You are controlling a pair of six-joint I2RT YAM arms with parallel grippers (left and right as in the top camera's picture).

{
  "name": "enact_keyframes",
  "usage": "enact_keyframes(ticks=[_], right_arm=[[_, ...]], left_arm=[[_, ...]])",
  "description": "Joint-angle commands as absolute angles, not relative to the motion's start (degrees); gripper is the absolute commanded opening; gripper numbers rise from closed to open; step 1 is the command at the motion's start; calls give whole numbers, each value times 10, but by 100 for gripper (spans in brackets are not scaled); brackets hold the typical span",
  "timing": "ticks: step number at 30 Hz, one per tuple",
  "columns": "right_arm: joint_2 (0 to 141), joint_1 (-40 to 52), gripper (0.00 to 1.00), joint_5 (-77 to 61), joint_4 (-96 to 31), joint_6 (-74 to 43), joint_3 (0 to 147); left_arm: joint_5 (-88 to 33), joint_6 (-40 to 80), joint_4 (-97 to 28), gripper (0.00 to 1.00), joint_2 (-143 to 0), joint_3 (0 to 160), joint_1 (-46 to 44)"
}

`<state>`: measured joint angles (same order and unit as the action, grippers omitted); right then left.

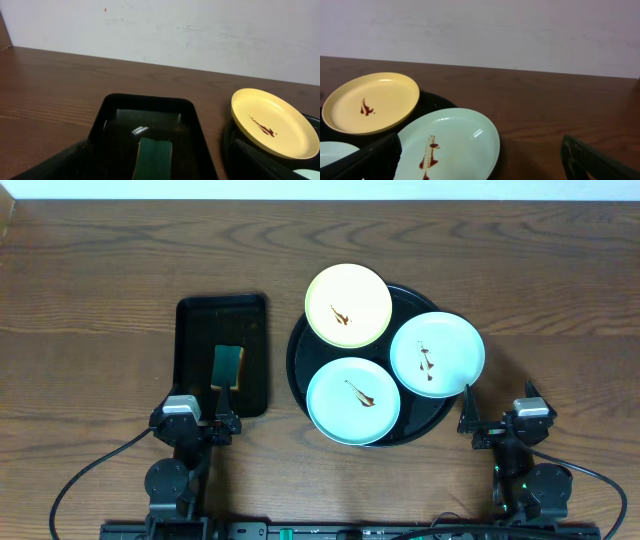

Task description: Clean dirty plates on tray and stack at the side

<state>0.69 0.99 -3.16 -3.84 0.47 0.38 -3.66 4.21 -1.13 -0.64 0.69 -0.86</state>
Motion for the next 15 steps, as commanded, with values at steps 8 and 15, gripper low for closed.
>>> enact_keyframes(ticks=[8, 15], right_arm=[[4, 22, 99, -31, -41, -1, 3], [4, 22, 99, -29, -38, -1, 3]], left_arm=[[-38, 33, -38, 86, -7, 3, -7], [-38, 33, -38, 86, -7, 3, -7]])
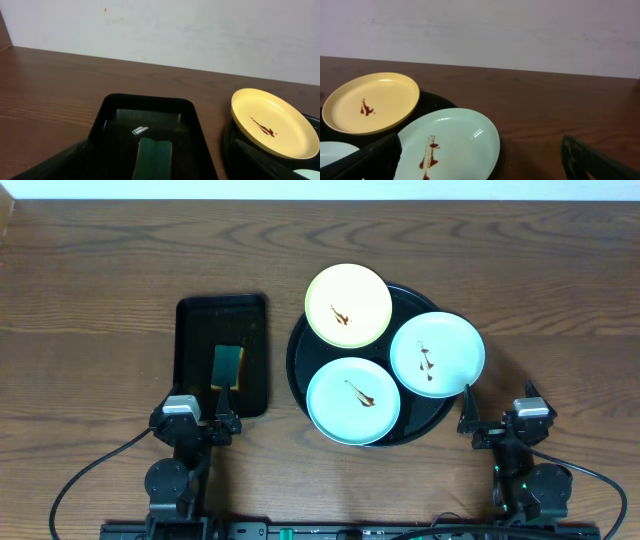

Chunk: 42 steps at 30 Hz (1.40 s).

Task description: Clean dirty plates on tray and stack at the side

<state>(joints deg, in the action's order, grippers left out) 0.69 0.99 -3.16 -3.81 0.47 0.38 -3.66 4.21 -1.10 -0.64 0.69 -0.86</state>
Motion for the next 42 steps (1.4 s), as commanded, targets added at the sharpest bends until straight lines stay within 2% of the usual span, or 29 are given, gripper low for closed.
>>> enact_keyframes(ticks=[1, 8, 15, 21, 32, 36, 42], right_arm=[[4, 22, 99, -30, -36, -1, 3], [4, 22, 99, -32, -39, -49, 3], [45, 22, 99, -33, -88, -94, 39], [149, 22, 99, -70, -163, -104, 127], [453, 22, 99, -125, -385, -91, 388], [504, 22, 99, -169, -393, -96, 427], [523, 22, 98, -240, -360, -93, 431]], left_arm=[[-38, 33, -38, 86, -7, 3, -7], [-34, 33, -45, 86, -14, 7, -7], [-34, 70, -131, 86, -86, 71, -7], [-34, 72, -168, 86, -214, 164, -7], [-35, 83, -440, 86, -492, 463, -7], [-48, 83, -499, 86, -533, 517, -7], [-135, 82, -500, 86, -538, 521, -7]])
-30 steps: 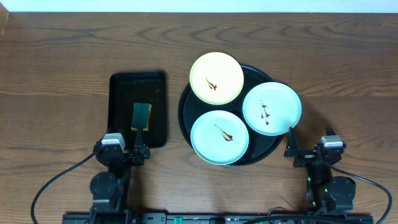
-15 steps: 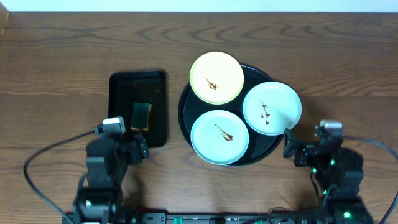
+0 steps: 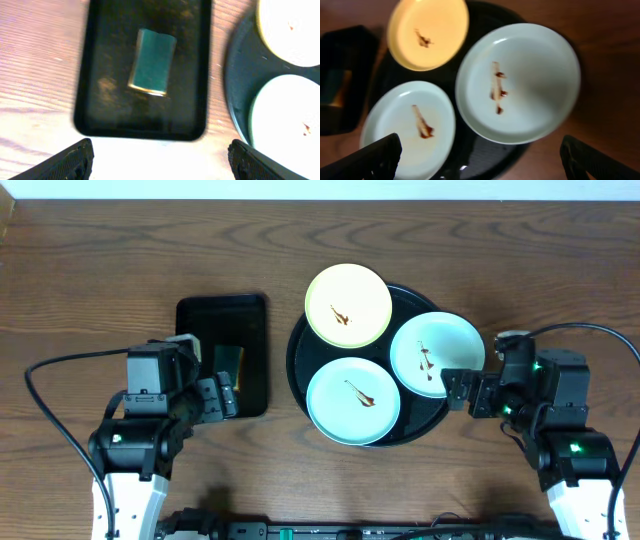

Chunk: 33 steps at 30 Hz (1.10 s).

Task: Clean dirty plates on tray and stack at the side
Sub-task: 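Move left gripper to the sponge and right gripper to the right green plate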

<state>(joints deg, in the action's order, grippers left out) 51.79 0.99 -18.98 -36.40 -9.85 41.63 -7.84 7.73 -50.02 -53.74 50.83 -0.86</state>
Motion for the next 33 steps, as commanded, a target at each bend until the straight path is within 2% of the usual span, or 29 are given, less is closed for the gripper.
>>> enact_keyframes(ticks=[1, 6, 16, 27, 33], right_arm=[[524, 23, 94, -240, -361, -91, 431], [524, 32, 91, -240, -371, -91, 431], [528, 100, 87, -178, -397, -108, 431], [590, 155, 80, -167, -398, -118, 431], [616, 156, 79, -167, -393, -120, 431]], left_arm=[[-135, 77, -493, 86, -539, 521, -7], [-122, 67, -473, 86, -588, 557, -7], [-57, 57, -474, 85, -818, 651, -7], [-32, 56, -429, 72, -975, 651, -7], [-31, 56, -419, 72, -1016, 648, -7]])
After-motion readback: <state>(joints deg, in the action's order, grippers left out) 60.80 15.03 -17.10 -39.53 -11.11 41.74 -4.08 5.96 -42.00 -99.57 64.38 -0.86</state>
